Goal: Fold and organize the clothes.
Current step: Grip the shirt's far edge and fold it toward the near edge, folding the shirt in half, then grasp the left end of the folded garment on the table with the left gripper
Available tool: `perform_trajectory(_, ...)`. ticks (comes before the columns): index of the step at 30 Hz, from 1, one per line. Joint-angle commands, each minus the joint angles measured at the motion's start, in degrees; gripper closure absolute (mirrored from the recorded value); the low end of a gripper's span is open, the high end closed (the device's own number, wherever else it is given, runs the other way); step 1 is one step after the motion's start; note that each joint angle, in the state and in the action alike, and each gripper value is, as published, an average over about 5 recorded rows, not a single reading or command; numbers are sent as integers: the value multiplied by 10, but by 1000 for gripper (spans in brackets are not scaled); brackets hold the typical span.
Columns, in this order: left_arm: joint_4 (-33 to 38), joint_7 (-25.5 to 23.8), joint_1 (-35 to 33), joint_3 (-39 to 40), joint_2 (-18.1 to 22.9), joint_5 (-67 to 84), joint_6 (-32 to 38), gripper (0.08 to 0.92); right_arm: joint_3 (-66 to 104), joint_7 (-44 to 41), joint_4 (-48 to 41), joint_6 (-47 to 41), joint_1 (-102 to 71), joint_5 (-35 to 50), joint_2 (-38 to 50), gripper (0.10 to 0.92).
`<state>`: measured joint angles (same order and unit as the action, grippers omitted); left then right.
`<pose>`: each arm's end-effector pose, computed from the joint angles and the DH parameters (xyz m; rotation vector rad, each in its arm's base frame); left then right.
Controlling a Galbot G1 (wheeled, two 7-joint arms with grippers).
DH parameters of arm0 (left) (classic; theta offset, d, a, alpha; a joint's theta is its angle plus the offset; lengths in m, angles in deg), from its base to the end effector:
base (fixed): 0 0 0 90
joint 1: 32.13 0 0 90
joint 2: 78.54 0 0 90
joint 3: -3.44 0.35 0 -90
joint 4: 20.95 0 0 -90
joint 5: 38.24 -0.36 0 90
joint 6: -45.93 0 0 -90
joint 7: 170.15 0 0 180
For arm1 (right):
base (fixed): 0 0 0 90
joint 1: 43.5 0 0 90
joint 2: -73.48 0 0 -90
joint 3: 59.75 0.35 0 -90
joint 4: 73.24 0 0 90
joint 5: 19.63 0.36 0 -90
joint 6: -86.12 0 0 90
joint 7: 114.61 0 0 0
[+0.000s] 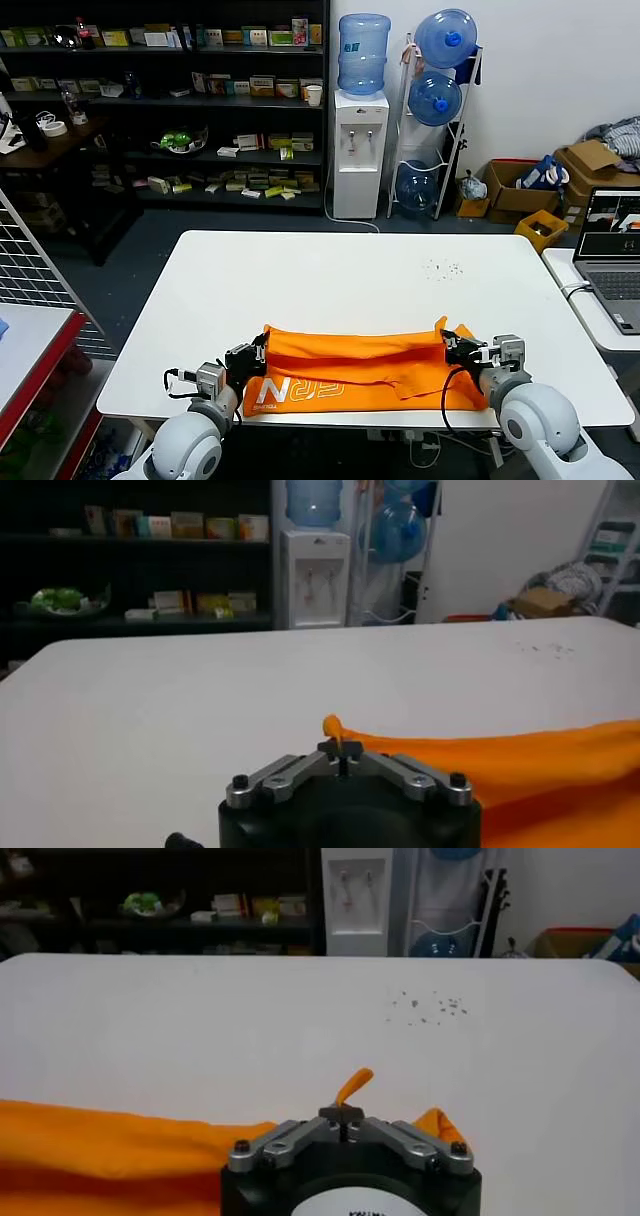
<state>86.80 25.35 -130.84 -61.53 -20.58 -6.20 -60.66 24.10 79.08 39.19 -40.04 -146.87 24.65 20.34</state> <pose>0.2646 0.0045 -0.3244 -0.3732 -2.7178 -0.0318 0.2776 -0.0990 -0.2628 0.1717 -2.5078 -0.0071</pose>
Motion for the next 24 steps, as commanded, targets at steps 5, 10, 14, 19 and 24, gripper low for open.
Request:
perform_trajectory(5,25,-9,-54,-21,-1,-18,-12,805,34,-28,22,-2,-56,-40,4,734)
perform_trajectory(10,14,-11,-72,-30,16,-32,0,667,54,-29,33,6,-78,-43,-2,587)
perform_trajectory(14,-1,-16,-89,-35,38,-45,18,546,74,-35,39,15,-101,-49,-14,474)
perform_trajectory(19,-24,-25,-90,-40,58,-57,36,407,86,-39,38,23,-115,-53,-24,327)
perform_trajectory(24,-56,-32,-76,-44,76,-60,52,260,87,-39,39,25,-115,-56,-30,217)
